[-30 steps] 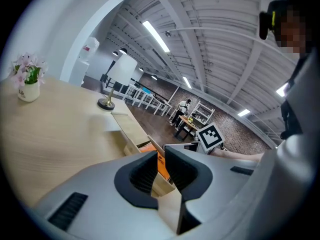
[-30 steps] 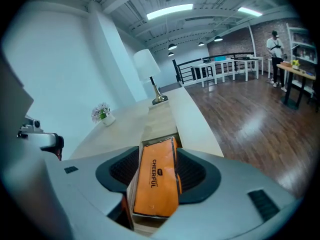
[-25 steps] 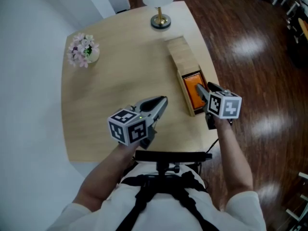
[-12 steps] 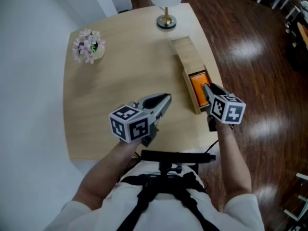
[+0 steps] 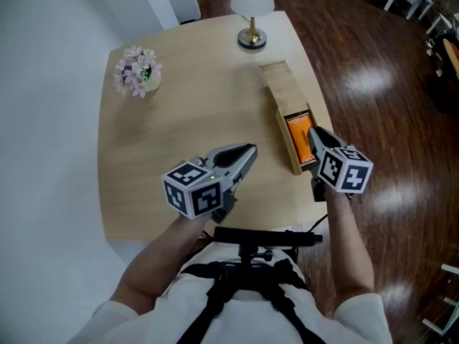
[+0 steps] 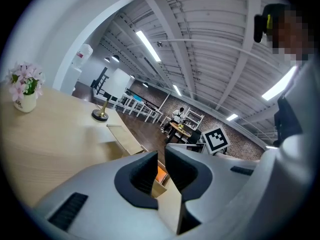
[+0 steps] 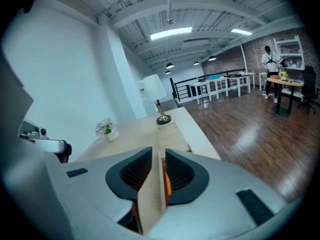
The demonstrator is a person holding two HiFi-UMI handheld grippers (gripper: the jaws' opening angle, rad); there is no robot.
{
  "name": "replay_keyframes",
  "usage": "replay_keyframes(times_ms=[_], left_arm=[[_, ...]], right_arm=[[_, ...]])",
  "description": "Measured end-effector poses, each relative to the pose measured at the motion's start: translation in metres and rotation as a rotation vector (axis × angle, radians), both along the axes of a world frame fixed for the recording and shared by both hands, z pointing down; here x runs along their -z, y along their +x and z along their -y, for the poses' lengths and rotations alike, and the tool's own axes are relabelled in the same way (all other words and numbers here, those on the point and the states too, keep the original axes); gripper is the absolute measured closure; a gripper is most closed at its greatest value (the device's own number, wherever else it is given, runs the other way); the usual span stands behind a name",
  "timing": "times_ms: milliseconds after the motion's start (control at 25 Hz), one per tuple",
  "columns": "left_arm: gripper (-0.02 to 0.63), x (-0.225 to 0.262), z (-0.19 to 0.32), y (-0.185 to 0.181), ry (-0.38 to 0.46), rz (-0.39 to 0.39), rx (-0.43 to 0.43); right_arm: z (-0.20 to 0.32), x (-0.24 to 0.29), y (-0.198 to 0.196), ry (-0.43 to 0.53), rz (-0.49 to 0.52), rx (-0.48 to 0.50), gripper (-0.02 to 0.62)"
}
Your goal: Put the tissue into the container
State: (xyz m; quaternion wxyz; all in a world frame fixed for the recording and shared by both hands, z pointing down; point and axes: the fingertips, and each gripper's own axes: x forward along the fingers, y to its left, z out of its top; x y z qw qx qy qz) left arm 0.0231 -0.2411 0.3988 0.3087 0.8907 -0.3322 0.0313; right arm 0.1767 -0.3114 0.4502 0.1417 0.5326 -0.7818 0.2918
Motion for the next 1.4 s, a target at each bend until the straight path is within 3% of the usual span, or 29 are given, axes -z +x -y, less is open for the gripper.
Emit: replay_keyframes(times_ms=[760,1400], left_arm=[[0.566,0.024,-0.032,-0.071,0.052,-0.031,0.112],[0.566,0.032,-0.062,-0.163,0.074,-0.038,0.256]], right_arm=[[-0.021,0.031,-0.072,0.042,0.058,0.096,0.529],[-0.041,0.054,-0.158,0.084,0.061,0.188,0.529]])
